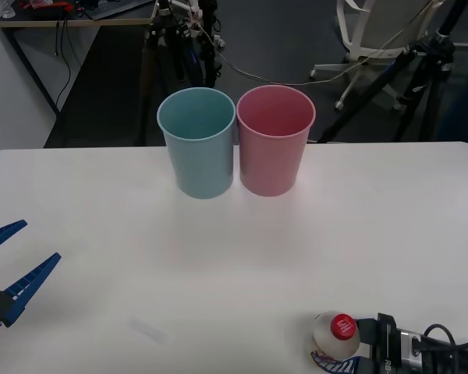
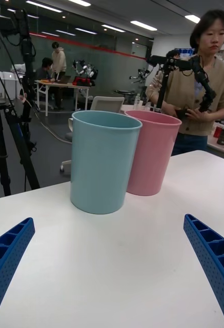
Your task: Grasp the object on the table and drop it into the matching bin: aluminum can to the light blue bin, PET bottle to the pink bin.
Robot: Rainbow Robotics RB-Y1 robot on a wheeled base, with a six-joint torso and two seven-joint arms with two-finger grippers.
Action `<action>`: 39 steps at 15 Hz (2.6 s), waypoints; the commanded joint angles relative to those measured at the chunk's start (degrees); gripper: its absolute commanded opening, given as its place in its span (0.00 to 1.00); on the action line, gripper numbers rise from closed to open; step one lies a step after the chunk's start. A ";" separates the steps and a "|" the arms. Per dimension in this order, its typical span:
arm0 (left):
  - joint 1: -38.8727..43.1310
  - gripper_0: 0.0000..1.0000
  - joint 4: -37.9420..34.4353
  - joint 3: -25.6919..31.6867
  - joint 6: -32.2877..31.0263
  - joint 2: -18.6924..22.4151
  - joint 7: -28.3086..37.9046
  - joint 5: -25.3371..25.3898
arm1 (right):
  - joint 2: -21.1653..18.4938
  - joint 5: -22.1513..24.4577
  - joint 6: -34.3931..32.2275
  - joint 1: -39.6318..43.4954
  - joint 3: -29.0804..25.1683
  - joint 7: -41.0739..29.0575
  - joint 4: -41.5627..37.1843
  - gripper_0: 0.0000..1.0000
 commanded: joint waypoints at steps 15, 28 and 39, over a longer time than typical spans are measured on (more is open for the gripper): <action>0.00 1.00 0.00 0.00 0.00 0.00 0.00 0.00 | -7.34 -17.74 39.82 25.21 -26.36 -22.21 -44.00 0.00; 0.00 1.00 0.00 0.00 0.00 0.00 0.00 0.00 | -22.37 -24.77 61.53 19.15 -34.54 -34.16 -58.06 0.00; 0.00 1.00 0.00 0.00 0.00 0.00 0.00 0.00 | -37.04 -35.49 74.45 -26.90 -3.69 -38.29 -49.63 0.00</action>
